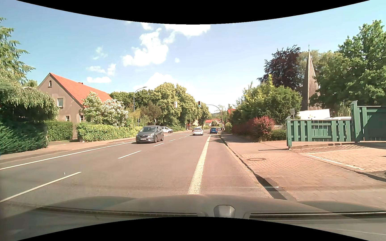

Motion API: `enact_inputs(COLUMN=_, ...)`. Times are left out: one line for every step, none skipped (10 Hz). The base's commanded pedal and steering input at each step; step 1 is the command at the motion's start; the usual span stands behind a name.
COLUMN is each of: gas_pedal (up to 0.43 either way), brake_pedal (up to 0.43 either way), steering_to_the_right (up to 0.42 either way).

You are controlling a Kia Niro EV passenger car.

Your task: Follow the waypoints while adhering to traffic rules and regulations

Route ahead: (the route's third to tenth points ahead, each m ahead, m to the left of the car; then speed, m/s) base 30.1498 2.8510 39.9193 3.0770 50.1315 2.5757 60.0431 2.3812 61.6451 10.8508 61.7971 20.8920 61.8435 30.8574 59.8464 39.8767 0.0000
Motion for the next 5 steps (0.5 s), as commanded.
enact_inputs(gas_pedal=0.000, brake_pedal=0.366, steering_to_the_right=-0.035)
enact_inputs(gas_pedal=0.000, brake_pedal=0.396, steering_to_the_right=-0.035)
enact_inputs(gas_pedal=0.000, brake_pedal=0.445, steering_to_the_right=-0.035)
enact_inputs(gas_pedal=0.000, brake_pedal=0.470, steering_to_the_right=-0.035)
enact_inputs(gas_pedal=0.000, brake_pedal=0.476, steering_to_the_right=-0.035)
